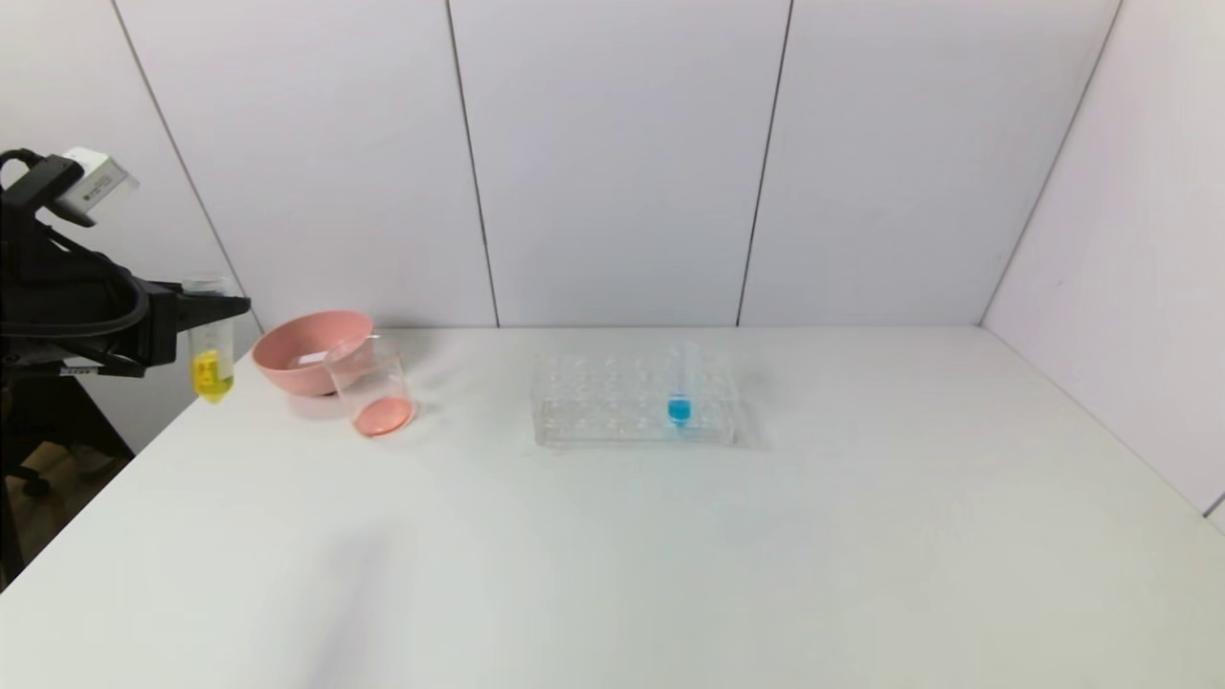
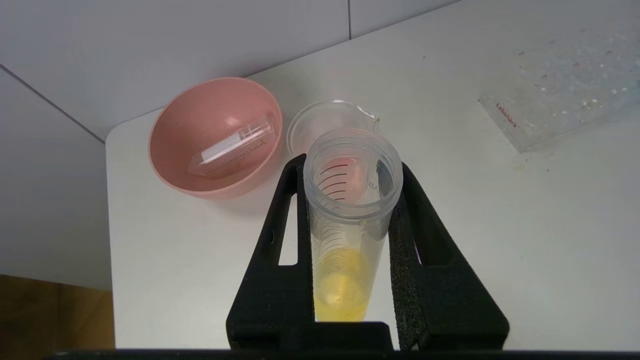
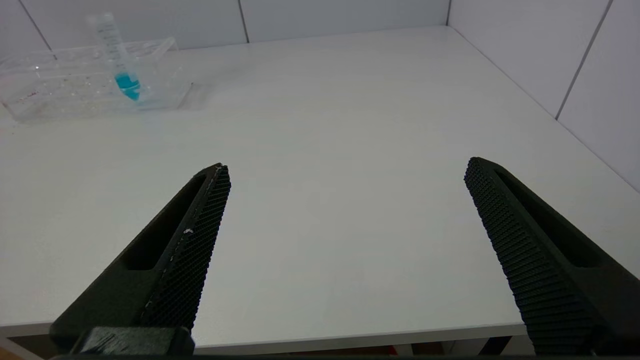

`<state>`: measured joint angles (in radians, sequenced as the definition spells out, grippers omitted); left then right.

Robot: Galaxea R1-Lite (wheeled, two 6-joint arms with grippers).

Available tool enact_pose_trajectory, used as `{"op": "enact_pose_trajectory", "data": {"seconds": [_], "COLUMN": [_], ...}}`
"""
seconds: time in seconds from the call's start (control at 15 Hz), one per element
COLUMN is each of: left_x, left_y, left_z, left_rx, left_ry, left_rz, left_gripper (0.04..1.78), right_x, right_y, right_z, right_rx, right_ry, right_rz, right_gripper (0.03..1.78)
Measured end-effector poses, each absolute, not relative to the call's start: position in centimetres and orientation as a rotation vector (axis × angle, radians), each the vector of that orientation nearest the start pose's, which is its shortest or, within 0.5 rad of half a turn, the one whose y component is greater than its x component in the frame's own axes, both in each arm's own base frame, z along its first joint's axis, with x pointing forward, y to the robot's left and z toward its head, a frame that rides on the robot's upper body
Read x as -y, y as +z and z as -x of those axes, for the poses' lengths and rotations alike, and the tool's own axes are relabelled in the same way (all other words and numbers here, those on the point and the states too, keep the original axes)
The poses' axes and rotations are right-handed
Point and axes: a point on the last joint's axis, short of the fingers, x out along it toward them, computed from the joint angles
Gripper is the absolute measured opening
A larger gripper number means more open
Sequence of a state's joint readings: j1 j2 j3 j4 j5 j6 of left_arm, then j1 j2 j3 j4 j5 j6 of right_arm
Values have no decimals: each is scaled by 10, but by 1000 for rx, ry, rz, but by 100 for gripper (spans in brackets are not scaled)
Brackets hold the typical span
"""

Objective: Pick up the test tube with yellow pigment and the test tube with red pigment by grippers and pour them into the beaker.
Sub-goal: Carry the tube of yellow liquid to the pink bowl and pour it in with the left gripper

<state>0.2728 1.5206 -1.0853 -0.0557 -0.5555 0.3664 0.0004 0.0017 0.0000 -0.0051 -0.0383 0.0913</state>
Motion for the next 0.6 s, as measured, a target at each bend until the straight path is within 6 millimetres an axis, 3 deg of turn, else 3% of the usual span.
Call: {"op": "enact_pose_trajectory", "data": {"seconds": [0.33, 0.6], "left_x": [-79, -85], "left_y": [247, 247], "left_z": [-305, -326], "left_rx": [-333, -396], "left_ry": [-433, -481], "left_rz": [-310, -358], "left_gripper": [44, 44], "right_x": [1, 1], "right_y": [76, 76], "right_z": [23, 23], "right_rx": [5, 5], "right_ry": [-38, -38], "right_rz": [-92, -91], "right_gripper": [171, 171]}}
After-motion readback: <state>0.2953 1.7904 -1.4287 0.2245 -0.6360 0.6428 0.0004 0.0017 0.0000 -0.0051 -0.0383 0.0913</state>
